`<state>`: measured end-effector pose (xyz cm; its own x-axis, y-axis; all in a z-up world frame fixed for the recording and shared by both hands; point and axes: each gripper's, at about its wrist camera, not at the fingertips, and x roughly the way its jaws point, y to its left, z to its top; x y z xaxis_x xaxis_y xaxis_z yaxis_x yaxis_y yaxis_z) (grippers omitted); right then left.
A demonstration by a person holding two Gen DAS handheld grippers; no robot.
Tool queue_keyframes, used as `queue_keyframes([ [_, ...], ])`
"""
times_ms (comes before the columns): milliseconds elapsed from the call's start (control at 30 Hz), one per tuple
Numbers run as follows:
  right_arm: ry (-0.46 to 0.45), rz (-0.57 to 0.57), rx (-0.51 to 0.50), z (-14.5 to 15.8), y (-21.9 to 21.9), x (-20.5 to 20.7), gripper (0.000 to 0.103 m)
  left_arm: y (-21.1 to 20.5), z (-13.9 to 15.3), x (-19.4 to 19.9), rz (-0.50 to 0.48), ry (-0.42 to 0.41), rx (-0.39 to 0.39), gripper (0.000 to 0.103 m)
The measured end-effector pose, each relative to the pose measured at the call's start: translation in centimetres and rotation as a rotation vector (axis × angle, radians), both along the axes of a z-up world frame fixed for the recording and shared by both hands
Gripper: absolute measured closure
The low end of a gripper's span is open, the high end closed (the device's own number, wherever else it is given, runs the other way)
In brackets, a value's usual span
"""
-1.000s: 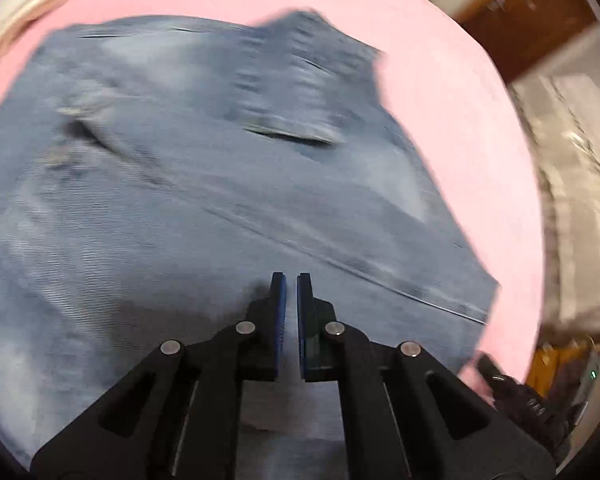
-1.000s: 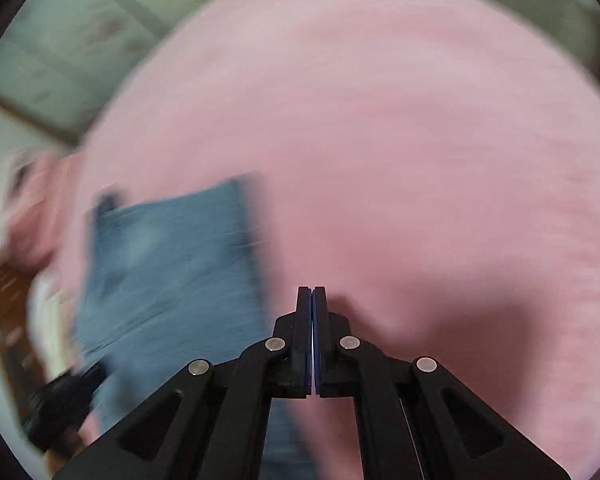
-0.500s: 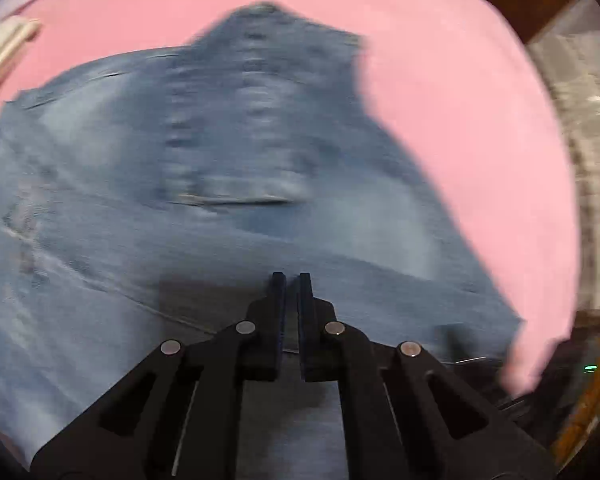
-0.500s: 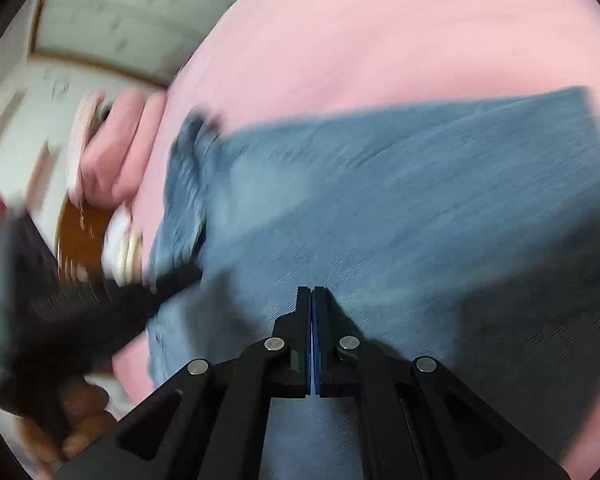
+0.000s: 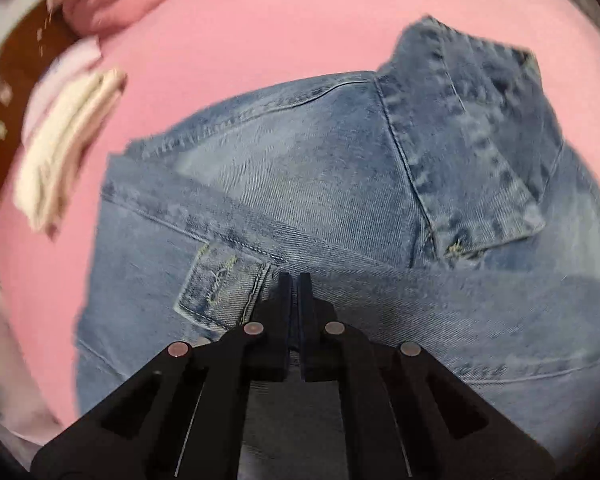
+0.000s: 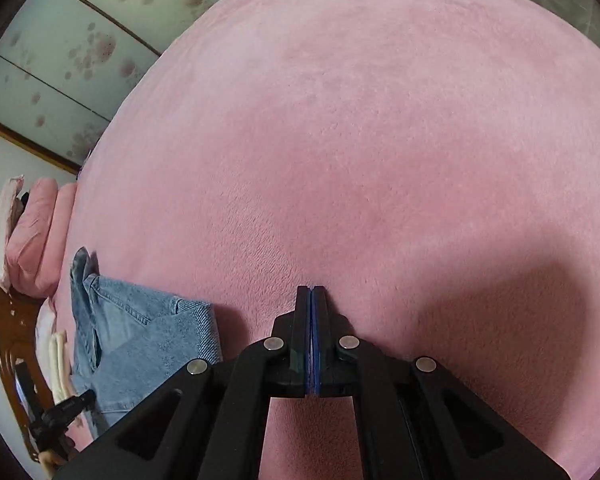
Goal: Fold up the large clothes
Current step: 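Sweep both closed tools over the folded sleeves to flatten them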
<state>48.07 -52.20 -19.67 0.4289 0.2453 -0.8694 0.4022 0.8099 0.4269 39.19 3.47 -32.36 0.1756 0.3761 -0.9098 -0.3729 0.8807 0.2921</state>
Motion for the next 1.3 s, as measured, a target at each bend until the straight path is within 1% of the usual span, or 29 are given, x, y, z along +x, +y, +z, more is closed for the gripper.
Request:
queue_keyframes([
  [67,0.007,-0.010,-0.021,0.6,0.2,-0.3,0.103,-0.8,0.3,0.7,0.015,-0.011,0.021,0.102],
  [133,0.004,-0.008,-0.050,1.4,1.4,-0.7,0.103,-0.3,1.4,0.4,0.074,-0.027,-0.016,0.102],
  [167,-0.004,-0.005,-0.056,1.9,1.9,-1.0,0.103,-0.1,2.0,-0.8,0.080,-0.041,-0.046,0.102],
  [200,-0.018,0.003,-0.054,3.0,1.7,-1.6,0.103,-0.2,2.8,-1.2,0.078,-0.072,-0.105,0.102],
  [267,-0.109,0.048,-0.005,5.2,3.0,-2.6,0.103,-0.5,3.7,-2.4,0.045,-0.096,-0.194,0.102],
  [300,-0.134,0.074,0.022,5.7,3.8,-2.8,0.103,-1.3,3.8,-2.9,0.014,-0.097,-0.259,0.102],
  [367,-0.182,0.196,0.156,6.3,7.2,-3.4,0.103,-2.5,3.1,-3.9,-0.037,-0.068,-0.377,0.102],
  [433,-0.166,0.316,0.289,5.6,11.4,-3.5,0.103,-3.5,1.8,-4.7,-0.055,-0.020,-0.452,0.102],
  [467,-0.140,0.390,0.325,5.1,14.2,-3.8,0.103,-3.9,1.4,-5.0,-0.055,-0.004,-0.468,0.102],
  [567,-0.079,0.590,0.371,4.1,20.9,-5.4,0.102,-4.2,-0.2,-6.3,-0.034,0.041,-0.504,0.102],
  [633,-0.045,0.677,0.405,3.4,24.0,-6.5,0.102,-3.5,-0.2,-6.9,-0.020,0.025,-0.520,0.102],
  [700,0.017,0.699,0.381,2.0,26.0,-7.1,0.100,-2.5,0.0,-7.3,-0.006,0.023,-0.526,0.102],
  [733,0.050,0.687,0.370,1.2,25.9,-7.5,0.100,-1.9,0.1,-7.7,0.010,0.029,-0.517,0.102],
  [767,0.052,0.660,0.420,0.7,24.9,-7.8,0.100,-1.4,0.2,-7.9,0.021,0.038,-0.494,0.102],
  [800,0.057,0.633,0.465,0.4,24.0,-8.0,0.101,-0.8,0.3,-8.4,0.036,0.064,-0.438,0.102],
  [833,0.083,0.577,0.551,-0.2,22.2,-8.3,0.101,0.1,0.2,-8.9,0.048,0.090,-0.377,0.102],
  [867,0.095,0.532,0.567,-0.5,21.0,-8.4,0.101,0.8,0.1,-9.4,0.058,0.100,-0.340,0.102],
  [900,0.104,0.477,0.501,-0.5,19.3,-8.7,0.102,1.9,0.0,-10.1,0.072,0.107,-0.304,0.102],
  [933,0.096,0.427,0.460,-0.4,17.4,-9.2,0.102,2.9,-0.1,-10.7,0.083,0.105,-0.293,0.102],
  [967,0.087,0.389,0.455,-0.3,16.1,-9.5,0.102,3.9,-0.1,-11.3,0.093,0.098,-0.289,0.102],
  [1000,0.092,0.299,0.399,0.0,13.1,-10.5,0.102,4.5,0.0,-11.6,0.093,0.090,-0.283,0.102],
  [1033,0.092,0.237,0.383,0.2,10.8,-11.4,0.102,4.9,0.0,-11.9,0.088,0.080,-0.280,0.102],
  [1067,0.096,0.201,0.380,0.5,8.8,-12.2,0.102,5.2,-0.1,-12.1,0.074,0.070,-0.290,0.102],
  [1100,0.112,0.140,0.333,0.8,6.6,-13.2,0.102,5.1,-0.1,-12.2,0.062,0.069,-0.281,0.102],
  [1133,0.111,0.113,0.319,1.2,5.2,-14.0,0.102,4.9,-0.2,-12.2,0.046,0.072,-0.261,0.102],
  [1167,0.110,0.105,0.297,1.4,4.1,-14.7,0.102,4.6,-0.1,-12.3,0.030,0.078,-0.239,0.102],
  [1200,0.115,0.130,0.282,1.3,4.6,-14.8,0.102,4.0,-0.1,-12.2,0.008,0.088,-0.207,0.102],
  [1267,0.124,0.197,0.203,1.6,5.5,-14.7,0.102,3.2,0.1,-12.3,0.002,0.092,-0.171,0.102],
  [1300,0.125,0.231,0.146,1.8,5.1,-14.9,0.102,3.3,0.2,-12.3,0.017,0.086,-0.173,0.102],
])
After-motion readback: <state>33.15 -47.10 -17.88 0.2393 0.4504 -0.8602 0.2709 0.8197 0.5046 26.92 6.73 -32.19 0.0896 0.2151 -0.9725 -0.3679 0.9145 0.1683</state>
